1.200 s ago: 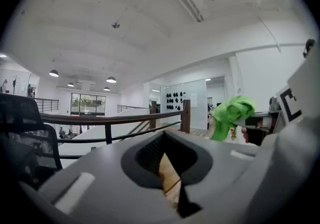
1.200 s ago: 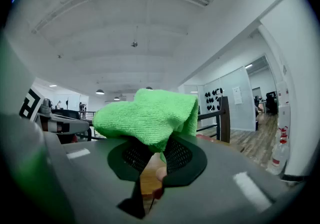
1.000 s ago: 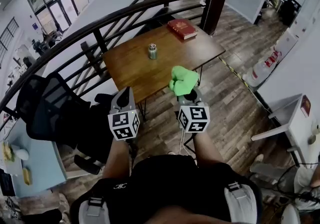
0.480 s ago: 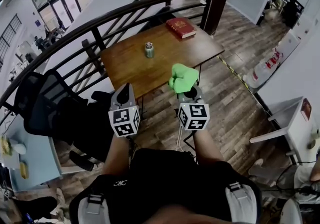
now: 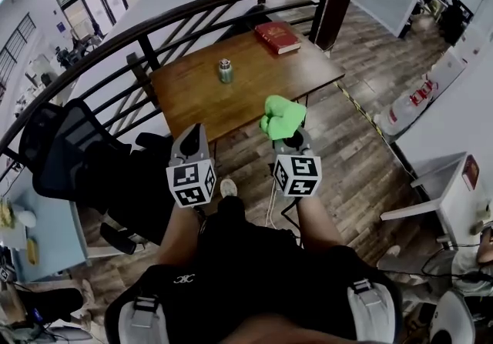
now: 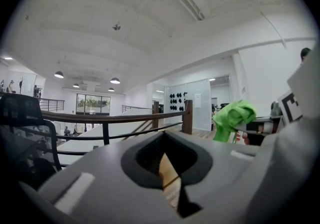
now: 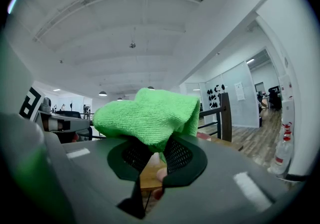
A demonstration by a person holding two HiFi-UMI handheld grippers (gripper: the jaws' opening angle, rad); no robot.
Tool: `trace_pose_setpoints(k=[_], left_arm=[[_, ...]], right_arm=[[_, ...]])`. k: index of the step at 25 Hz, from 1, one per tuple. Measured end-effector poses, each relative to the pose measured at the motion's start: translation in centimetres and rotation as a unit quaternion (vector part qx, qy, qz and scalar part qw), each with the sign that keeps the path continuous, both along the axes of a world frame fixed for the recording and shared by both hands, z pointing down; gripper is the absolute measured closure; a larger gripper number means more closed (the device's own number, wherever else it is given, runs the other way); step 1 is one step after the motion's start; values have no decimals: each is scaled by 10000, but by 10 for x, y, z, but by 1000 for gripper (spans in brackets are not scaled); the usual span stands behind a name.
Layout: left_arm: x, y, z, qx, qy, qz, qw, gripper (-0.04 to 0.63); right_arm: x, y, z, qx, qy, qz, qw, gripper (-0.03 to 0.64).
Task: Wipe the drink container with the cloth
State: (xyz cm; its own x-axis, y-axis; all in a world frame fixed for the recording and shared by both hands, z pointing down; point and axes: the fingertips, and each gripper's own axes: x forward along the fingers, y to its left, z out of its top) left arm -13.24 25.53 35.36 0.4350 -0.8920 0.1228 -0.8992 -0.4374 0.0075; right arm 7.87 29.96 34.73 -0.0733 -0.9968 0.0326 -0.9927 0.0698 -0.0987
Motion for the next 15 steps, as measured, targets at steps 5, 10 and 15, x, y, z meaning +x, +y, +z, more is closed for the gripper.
trace_pose_setpoints(k=[5, 10, 15], left_arm=[[9, -5, 0, 0, -35, 31, 10000, 543], [13, -17, 4, 17, -42, 75, 10000, 544], [17, -33, 11, 88, -61, 87, 9999, 544]], right_arm=[[10, -8, 2, 13, -52, 72, 10000, 569], [16, -19, 4, 45, -18, 143, 9999, 569], [21, -36, 9, 18, 6, 181, 9998, 569]])
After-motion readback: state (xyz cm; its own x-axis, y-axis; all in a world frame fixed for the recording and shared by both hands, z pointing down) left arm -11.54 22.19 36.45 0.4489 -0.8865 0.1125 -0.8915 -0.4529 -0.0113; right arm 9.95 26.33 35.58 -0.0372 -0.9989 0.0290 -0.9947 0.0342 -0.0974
